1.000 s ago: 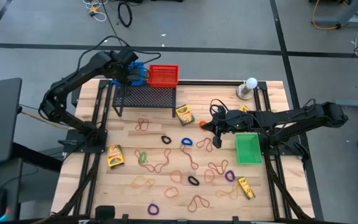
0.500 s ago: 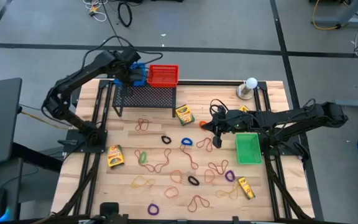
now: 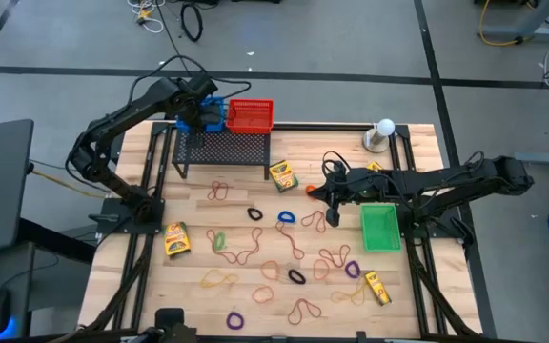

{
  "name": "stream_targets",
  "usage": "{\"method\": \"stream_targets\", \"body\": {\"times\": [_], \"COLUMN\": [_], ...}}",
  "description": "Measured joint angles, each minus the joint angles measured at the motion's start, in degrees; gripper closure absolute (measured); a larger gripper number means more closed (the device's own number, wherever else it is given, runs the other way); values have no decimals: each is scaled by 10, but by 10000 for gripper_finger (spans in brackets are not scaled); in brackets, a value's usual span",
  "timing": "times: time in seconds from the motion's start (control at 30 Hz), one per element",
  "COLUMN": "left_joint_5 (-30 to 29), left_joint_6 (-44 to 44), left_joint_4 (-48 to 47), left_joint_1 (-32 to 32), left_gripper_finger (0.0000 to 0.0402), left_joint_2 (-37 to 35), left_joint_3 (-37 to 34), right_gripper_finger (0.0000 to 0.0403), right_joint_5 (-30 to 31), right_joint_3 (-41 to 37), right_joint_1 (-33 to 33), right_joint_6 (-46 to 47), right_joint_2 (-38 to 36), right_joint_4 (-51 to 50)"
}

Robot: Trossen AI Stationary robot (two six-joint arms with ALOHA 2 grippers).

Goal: Pick & Place Office Desk Supplies
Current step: Put the blue bin on the shelf

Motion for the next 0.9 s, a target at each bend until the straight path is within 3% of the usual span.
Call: {"method": "stream_targets", "body": {"times": [0.37,0.9], "left_joint_5": [0,0], "left_joint_6": [-6,-3], "left_joint_4": [-1,13], "left_joint_1": [0,-1], "left_gripper_finger": [334,323], "left_joint_2": [0,-9], "left_joint_3": [0,0], "right_gripper_finger": [396,396], "right_joint_5": [0,0], "right_joint_3": [0,0], "right_joint_1": [0,0], "right_joint_6": [0,0], "right_joint_2": [0,0], "right_joint_4": [7,7]}}
